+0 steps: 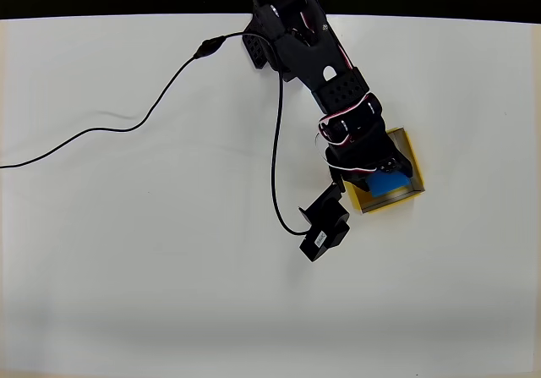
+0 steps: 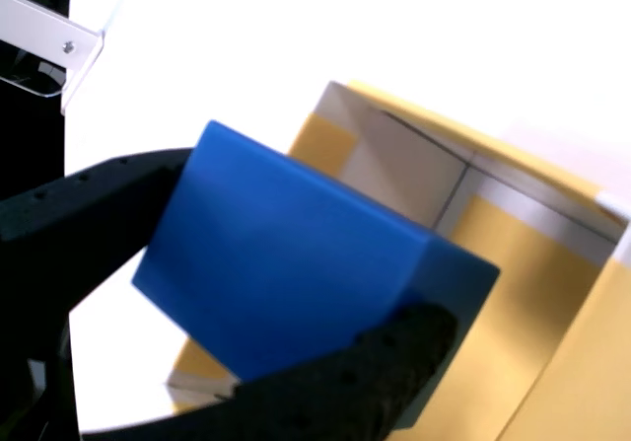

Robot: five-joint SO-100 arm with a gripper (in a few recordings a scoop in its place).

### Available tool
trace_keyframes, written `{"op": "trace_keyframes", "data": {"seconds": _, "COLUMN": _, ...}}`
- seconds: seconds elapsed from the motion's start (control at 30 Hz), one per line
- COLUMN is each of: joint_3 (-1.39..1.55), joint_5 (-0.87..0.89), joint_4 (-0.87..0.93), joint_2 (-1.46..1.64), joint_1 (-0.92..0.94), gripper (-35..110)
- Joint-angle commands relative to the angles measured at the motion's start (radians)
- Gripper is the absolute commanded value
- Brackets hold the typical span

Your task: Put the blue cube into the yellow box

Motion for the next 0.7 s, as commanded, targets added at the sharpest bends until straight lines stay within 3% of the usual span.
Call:
{"op": "trace_keyframes", "data": {"seconds": 0.0, "joint_3": -0.038, "joint_5": -0.021, "joint_4": -0.02, "joint_2": 0.021, "joint_1": 0.0, "gripper": 26}}
{"op": "trace_keyframes", "data": {"seconds": 0.67, "joint_3": -0.032, "joint_5": -0.04, "joint_4": -0.003, "joint_2": 0.008, "joint_1": -0.015, "gripper": 42}}
